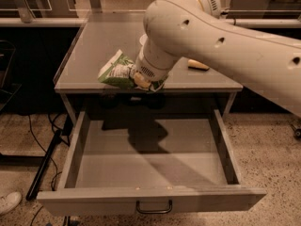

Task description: Pick green jalapeno chip bag from top drawer and place on counter

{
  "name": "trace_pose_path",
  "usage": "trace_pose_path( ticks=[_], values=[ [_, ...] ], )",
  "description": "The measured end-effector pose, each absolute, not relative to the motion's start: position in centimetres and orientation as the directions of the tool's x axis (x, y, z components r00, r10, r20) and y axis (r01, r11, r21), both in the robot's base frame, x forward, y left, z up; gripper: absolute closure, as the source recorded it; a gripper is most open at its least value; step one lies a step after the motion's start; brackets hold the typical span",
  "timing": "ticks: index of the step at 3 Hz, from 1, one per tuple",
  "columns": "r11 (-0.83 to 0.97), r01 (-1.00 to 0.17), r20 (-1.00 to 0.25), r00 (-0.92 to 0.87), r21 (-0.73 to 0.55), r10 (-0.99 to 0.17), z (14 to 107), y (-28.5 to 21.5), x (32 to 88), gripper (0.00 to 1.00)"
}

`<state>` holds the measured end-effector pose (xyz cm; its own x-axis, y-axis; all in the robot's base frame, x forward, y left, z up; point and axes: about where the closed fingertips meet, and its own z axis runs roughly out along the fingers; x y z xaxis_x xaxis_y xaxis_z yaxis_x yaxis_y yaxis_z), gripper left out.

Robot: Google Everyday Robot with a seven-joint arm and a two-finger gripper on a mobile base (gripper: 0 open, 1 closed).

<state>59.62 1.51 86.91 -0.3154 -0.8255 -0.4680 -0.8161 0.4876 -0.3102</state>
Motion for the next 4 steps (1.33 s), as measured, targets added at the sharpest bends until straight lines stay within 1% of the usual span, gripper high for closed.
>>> trace_pose_path(
  ticks=[1, 2, 3, 4],
  values=[
    [0.485, -0.817, -0.471, -0.310, -0.312, -0.826, 87.2, 1.8, 60.0, 1.00],
    [0.453, -0.829, -0.494, -0.259, -0.327, -0.830, 88.6, 3.4, 61.2, 1.00],
    [0.396, -0.847, -0.500, -0.185, -0.355, -0.846, 90.8, 6.3, 63.8, 1.00],
    [0.396, -0.847, -0.500, -0.185, -0.355, -0.846, 90.8, 6.3, 63.8, 1.00]
  ],
)
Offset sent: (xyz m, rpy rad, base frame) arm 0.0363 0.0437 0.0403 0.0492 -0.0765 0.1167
